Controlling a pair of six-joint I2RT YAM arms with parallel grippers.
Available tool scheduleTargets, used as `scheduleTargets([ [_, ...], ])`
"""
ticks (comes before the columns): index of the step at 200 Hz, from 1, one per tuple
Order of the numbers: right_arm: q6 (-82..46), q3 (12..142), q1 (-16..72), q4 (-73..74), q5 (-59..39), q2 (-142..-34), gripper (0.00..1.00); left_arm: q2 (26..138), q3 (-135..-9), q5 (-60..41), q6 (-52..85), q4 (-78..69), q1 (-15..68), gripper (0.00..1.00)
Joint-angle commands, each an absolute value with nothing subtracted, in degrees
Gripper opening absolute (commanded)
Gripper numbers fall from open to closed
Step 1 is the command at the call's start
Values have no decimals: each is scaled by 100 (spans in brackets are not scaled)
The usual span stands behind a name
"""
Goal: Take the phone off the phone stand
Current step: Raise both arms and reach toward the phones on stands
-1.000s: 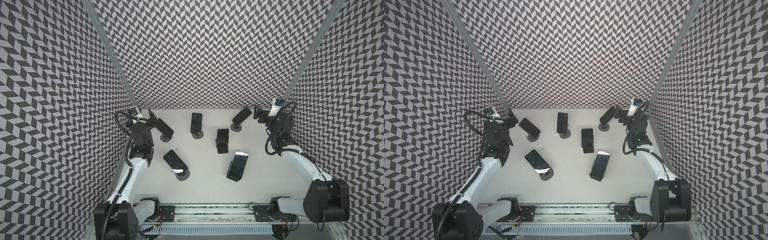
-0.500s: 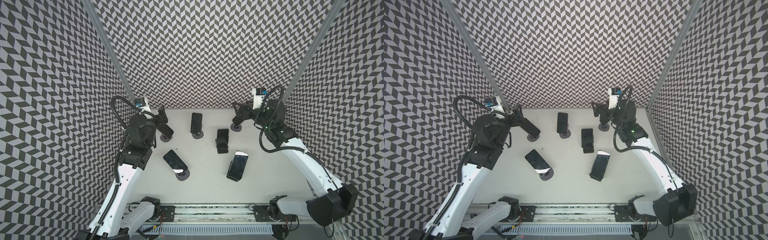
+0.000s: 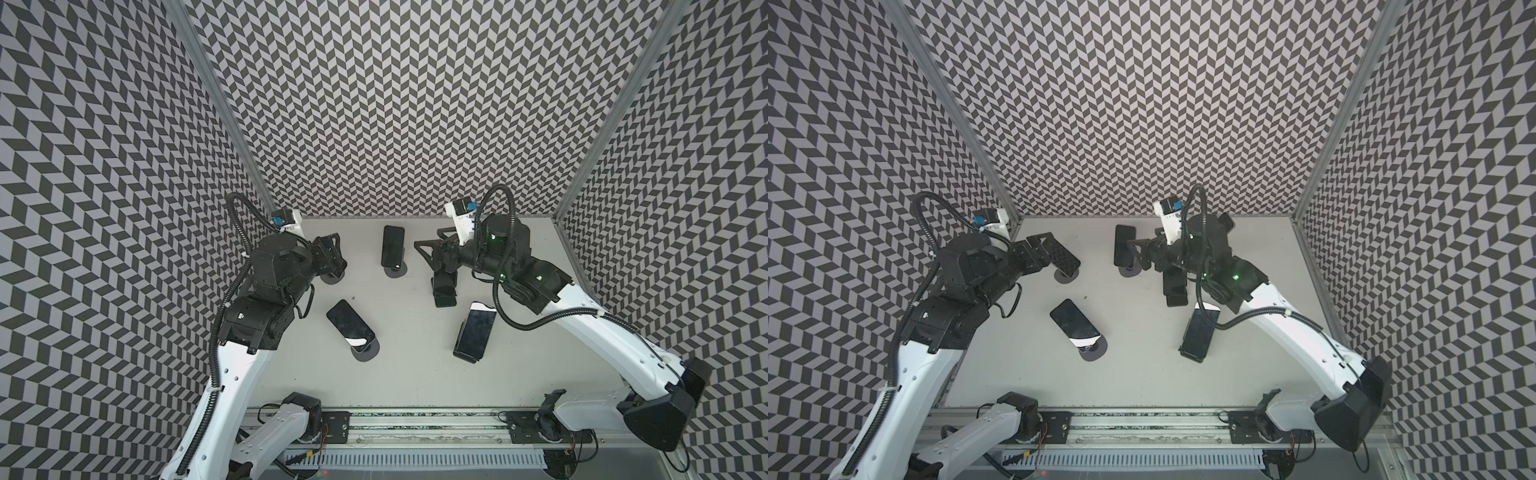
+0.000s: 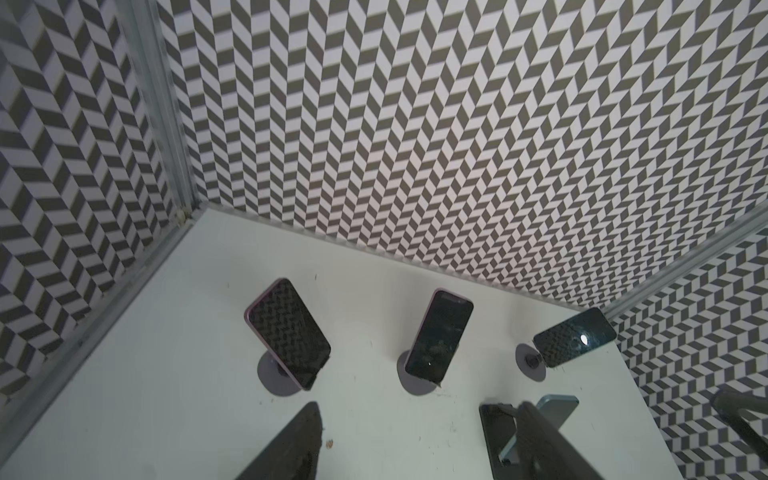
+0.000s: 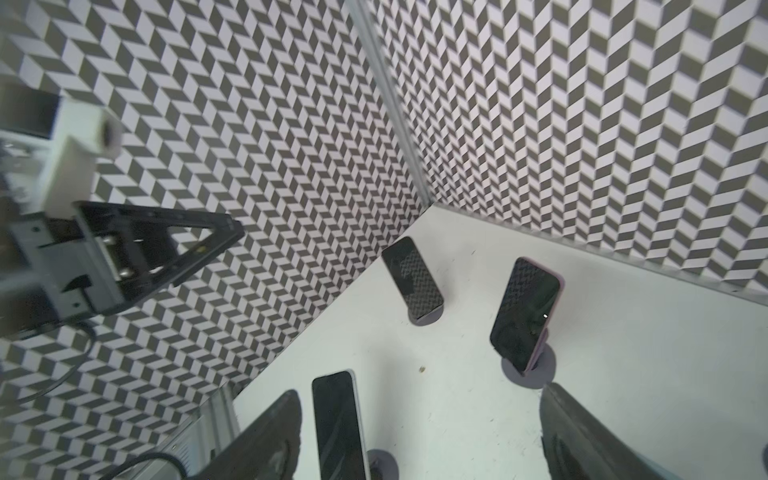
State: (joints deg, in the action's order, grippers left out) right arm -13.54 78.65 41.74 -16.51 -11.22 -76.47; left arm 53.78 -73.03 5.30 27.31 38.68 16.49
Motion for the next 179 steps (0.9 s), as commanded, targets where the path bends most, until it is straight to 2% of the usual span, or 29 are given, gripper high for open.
scheduleTargets([
  [1, -1370, 7944, 4502, -2023, -783, -7504, 87, 5213, -7097, 133, 3326, 4394, 1737, 75],
  [46, -1862, 7726, 4988, -2568, 34, -7128, 87, 5255, -6811, 479, 3899, 4838, 2132, 76],
  [90, -2164, 7512, 5062, -2847, 18, -6896, 87, 5469, -6534, 1380, 5236, 5580, 3076, 79],
  [124, -2176, 7151, 5062, -2811, 37, -6646, 87, 5900, -6298, 1815, 6298, 6062, 3833, 86],
  [156, -2169, 6969, 5062, -2702, 0, -6495, 88, 6258, -6296, 1854, 6906, 6205, 4116, 93],
  [163, -2168, 6949, 5058, -2661, -15, -6469, 88, 6294, -6280, 1850, 7023, 6200, 4137, 100],
  [179, -2164, 6912, 5058, -2565, -70, -6436, 88, 6359, -6227, 1878, 7300, 6300, 4135, 100],
])
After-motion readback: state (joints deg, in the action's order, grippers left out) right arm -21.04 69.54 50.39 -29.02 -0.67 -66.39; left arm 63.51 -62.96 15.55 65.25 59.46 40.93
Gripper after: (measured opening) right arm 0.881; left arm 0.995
